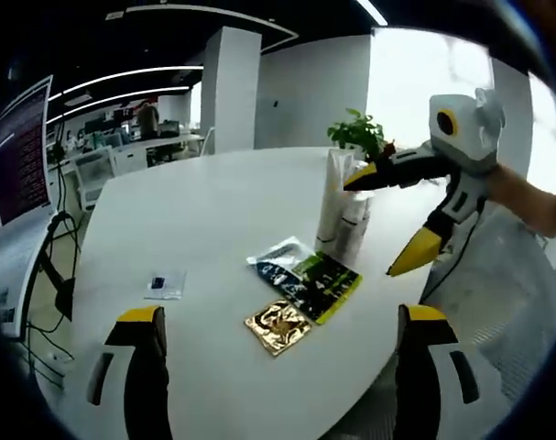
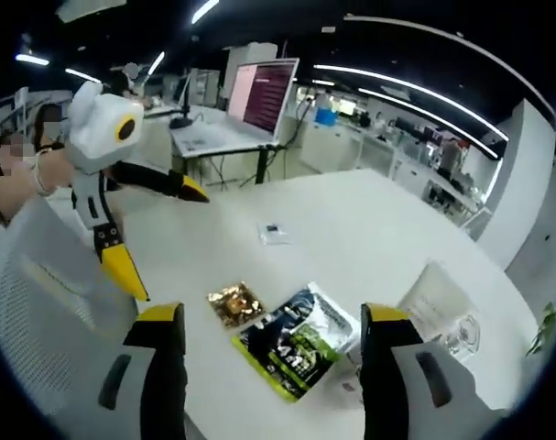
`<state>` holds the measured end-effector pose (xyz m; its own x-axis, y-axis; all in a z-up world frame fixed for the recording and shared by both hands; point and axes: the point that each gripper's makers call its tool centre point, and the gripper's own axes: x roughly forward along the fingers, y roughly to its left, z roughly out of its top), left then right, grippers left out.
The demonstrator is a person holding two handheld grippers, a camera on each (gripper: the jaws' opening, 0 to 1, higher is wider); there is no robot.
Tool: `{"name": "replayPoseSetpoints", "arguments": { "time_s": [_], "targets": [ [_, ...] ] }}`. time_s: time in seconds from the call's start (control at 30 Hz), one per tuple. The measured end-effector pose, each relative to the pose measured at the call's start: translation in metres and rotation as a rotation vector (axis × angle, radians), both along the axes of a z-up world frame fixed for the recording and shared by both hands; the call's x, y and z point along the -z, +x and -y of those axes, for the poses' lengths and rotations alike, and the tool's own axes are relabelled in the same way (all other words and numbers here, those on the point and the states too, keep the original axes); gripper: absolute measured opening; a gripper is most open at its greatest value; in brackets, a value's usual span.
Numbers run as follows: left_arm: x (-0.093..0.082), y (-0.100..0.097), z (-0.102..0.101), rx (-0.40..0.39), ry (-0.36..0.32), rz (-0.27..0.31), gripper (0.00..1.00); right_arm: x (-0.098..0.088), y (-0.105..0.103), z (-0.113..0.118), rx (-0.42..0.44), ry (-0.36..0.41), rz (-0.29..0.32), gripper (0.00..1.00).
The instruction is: Arrange the skincare products in the storage area until every visible bottle or jar stands upright without overlapping.
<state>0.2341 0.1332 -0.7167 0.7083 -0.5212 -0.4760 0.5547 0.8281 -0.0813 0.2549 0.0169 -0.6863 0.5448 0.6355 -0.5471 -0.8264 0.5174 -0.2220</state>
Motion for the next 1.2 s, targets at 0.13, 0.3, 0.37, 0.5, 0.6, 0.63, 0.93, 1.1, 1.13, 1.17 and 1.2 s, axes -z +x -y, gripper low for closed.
{"name": "replayPoseSetpoints", "arguments": {
  "time_s": [0.13,0.3,0.37,0.5,0.6,0.63,0.93,1.1,1.13,1.17,1.2],
  "targets": [
    [-0.002,-0.004,0.000,-0.003,0.003,0.006,0.99,-0.007,0.001,0.015,0.052,-0.010,0.030,0.83],
    [-0.007,-0.008,-0.004,-0.028,0.001,0.017,0.99,-0.015,0.001,0.035,0.124,0.028,0.034,0.87],
    [-0.008,-0.011,-0.004,-0.033,0.002,0.021,0.99,-0.014,0.002,0.044,0.156,0.030,0.030,0.88],
    [-0.011,-0.016,-0.006,-0.042,0.002,0.023,0.99,-0.013,0.002,0.063,0.213,0.042,0.020,0.91],
    [-0.011,-0.019,-0.008,-0.049,0.005,0.023,0.99,-0.008,0.002,0.076,0.256,0.041,-0.003,0.95],
    [-0.010,-0.020,-0.008,-0.050,0.006,0.024,0.99,-0.008,0.002,0.078,0.263,0.044,-0.007,0.97],
    [-0.013,-0.026,-0.008,-0.078,-0.022,0.030,0.99,0.003,-0.008,0.099,0.321,0.057,-0.014,0.99],
    [-0.013,-0.032,-0.003,-0.086,-0.032,0.030,0.99,0.013,-0.012,0.107,0.347,0.072,-0.040,0.99],
    [-0.013,-0.033,-0.002,-0.087,-0.031,0.030,0.99,0.015,-0.012,0.108,0.347,0.075,-0.041,0.99],
    [-0.013,-0.033,-0.002,-0.089,-0.030,0.031,0.99,0.017,-0.013,0.108,0.347,0.080,-0.043,0.99],
    [-0.012,-0.034,-0.002,-0.088,-0.031,0.027,0.99,0.016,-0.012,0.106,0.355,0.107,-0.025,0.99]
  ]
}}
